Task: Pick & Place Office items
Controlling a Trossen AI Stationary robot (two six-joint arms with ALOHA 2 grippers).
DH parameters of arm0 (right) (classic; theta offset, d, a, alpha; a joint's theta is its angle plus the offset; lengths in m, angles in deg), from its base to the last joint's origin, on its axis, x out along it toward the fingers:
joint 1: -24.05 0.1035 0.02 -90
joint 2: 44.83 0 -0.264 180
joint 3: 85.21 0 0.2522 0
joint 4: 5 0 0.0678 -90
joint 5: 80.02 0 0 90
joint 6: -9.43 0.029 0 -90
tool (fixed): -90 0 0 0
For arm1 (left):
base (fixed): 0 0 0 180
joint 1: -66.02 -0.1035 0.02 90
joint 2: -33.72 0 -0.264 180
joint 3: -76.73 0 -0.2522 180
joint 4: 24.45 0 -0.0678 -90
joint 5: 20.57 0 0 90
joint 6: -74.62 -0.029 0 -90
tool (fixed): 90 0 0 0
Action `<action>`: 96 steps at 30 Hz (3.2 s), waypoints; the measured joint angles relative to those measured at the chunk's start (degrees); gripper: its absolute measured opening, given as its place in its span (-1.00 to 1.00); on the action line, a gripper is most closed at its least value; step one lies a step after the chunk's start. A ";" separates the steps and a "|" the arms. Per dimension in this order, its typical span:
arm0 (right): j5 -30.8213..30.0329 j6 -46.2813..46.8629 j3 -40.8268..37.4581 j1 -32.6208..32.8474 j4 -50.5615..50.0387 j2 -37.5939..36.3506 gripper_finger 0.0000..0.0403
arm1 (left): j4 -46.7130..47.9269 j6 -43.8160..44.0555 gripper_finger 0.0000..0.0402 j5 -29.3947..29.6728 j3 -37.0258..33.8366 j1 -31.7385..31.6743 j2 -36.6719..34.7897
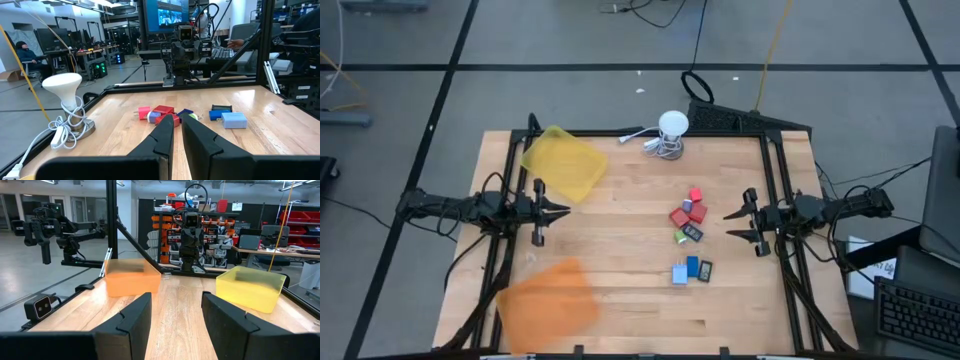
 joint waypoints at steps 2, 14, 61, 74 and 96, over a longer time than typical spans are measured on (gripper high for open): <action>0.01 0.01 0.00 -0.01 0.00 0.00 -0.18 | 0.00 0.00 -0.79 0.00 0.00 0.01 0.00; 0.00 0.01 0.00 0.00 -0.01 0.01 -0.17 | -0.01 0.00 -0.79 0.00 0.00 0.00 0.00; -15.87 8.02 -0.46 0.10 4.56 8.74 -0.09 | 0.01 0.00 -0.79 0.00 0.00 -0.01 0.01; -26.19 13.93 6.69 -0.39 8.08 51.09 0.73 | 0.01 0.00 -0.79 0.00 0.00 0.00 0.01; -16.52 17.92 9.62 -11.12 24.29 74.80 0.75 | 0.00 0.00 -0.79 -0.02 0.00 0.00 0.01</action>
